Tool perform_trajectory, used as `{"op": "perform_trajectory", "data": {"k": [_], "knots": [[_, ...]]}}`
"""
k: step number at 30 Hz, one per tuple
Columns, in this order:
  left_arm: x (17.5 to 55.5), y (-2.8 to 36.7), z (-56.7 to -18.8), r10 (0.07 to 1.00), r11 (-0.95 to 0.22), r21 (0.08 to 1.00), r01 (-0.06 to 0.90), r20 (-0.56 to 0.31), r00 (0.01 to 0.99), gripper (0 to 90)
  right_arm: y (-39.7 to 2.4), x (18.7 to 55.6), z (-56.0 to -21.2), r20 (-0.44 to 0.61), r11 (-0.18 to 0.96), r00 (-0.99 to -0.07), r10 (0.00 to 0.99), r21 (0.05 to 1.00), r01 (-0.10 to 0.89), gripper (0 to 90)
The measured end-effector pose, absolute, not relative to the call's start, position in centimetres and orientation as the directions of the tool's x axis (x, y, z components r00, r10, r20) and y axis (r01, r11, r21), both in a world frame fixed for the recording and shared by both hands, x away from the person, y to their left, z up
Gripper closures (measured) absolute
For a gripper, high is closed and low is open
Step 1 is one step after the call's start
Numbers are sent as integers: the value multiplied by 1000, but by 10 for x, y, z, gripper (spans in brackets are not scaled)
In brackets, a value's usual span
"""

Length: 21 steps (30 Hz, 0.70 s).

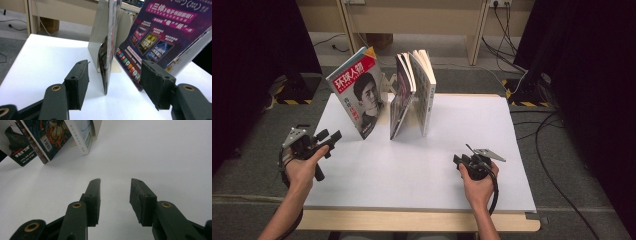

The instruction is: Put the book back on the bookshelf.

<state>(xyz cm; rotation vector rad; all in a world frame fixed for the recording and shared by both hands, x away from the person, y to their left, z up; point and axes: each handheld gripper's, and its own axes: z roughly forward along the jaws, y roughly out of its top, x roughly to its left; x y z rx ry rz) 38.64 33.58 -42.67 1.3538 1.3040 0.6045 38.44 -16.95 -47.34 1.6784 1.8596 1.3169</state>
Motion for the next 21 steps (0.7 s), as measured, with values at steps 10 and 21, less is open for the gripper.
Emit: {"op": "perform_trajectory", "data": {"k": [10, 21], "knots": [[373, 341, -446, 916, 205, 902, 380, -314, 249, 391, -170, 385, -474, 332, -102, -270, 904, 780, 617, 609], [362, 345, -461, 923, 192, 896, 401, -303, 237, 390, -169, 385, -474, 330, -100, -269, 905, 780, 617, 609]]}}
